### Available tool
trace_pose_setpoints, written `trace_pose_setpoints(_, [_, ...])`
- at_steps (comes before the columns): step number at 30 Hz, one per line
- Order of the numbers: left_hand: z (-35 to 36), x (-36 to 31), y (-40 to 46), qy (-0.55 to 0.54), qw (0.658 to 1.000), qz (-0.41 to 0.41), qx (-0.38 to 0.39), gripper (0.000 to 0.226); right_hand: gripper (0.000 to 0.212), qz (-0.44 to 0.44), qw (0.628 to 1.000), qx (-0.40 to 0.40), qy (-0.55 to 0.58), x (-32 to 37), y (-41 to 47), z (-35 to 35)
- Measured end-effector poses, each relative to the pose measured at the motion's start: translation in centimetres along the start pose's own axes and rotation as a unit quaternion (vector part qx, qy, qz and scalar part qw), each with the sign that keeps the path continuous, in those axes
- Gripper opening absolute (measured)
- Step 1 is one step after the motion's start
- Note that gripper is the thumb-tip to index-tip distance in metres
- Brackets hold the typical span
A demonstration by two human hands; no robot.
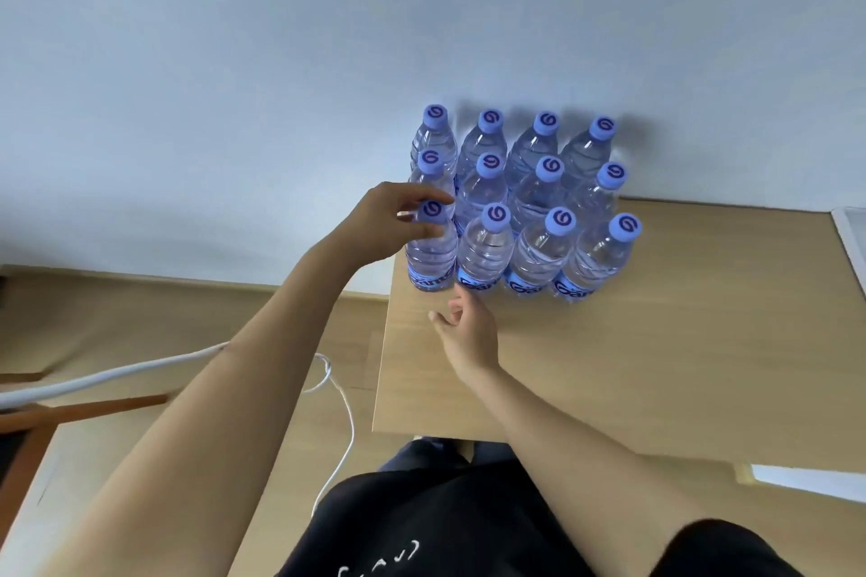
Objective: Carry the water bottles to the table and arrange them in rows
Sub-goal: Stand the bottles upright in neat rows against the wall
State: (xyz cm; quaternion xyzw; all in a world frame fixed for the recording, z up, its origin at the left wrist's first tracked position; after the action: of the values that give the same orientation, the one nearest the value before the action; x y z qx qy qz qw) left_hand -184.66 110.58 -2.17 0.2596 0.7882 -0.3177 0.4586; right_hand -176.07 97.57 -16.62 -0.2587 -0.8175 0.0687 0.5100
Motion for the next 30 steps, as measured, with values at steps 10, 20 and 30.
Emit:
trace_pose_setpoints(10, [-0.1, 0.6, -0.3, -0.006, 1.000, 0.014, -0.026, 0.038, 0.035, 0.070, 0.992, -0.102, -0.031, -0.3, 2.4, 2.1])
trace_pose_setpoints(20, [-0.4, 1.0, -0.2, -0.001, 1.000, 0.005, -0.029, 0.040, 0.036, 0.067, 0.991, -0.105, -0.049, -0.6, 2.6, 2.1])
trace_pose_setpoints(30, [0.7, -3.0, 1.7, 0.155, 0.986, 0.047, 0.024, 0.048, 0.026, 0.083, 0.979, -0.185, 0.036, -3.8, 0.3, -2.6])
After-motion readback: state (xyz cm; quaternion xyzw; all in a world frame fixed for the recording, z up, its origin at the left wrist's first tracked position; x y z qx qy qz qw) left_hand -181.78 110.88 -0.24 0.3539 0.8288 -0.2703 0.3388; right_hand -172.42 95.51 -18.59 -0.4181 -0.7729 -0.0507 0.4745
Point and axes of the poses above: each hand's wrist, its own y-axis towards the middle knuckle, its own z-axis out of the palm, x = y × z, the point moved 9 cm from there along y, towards the middle knuckle, and after that the axes turned 9 degrees about x, right-handed, at the moved point
